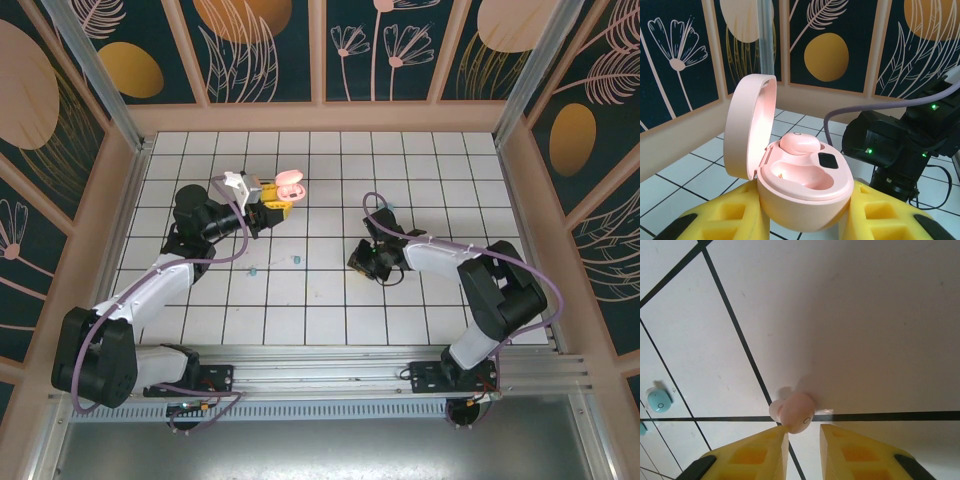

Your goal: Insert the wireless bluetooth earbuds into the charging case

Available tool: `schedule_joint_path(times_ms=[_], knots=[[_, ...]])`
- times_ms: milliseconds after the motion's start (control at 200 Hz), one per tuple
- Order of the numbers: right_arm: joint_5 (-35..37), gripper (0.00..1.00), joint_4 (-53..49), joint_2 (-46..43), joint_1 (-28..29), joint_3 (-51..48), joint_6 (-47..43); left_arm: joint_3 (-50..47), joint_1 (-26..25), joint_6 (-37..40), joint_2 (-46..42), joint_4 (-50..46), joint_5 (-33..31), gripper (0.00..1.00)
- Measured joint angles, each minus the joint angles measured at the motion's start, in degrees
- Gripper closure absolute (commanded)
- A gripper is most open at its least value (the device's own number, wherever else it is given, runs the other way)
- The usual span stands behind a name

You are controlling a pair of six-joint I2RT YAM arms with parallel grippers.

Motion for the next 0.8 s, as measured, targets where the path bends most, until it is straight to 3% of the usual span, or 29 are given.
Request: schedule_joint_path(times_ms=[315, 801], knots=[[0.0, 0.74, 0.7, 1.2, 0.0, 1.3, 0.0, 0.0, 0.0, 0.3, 0.0, 0.0, 0.0, 0.86], [0.1, 0.83, 1.3, 3.8, 0.0, 2.7, -0.4, 0.0, 0.0, 0.8, 0.0, -0.2, -0.7, 0.86]])
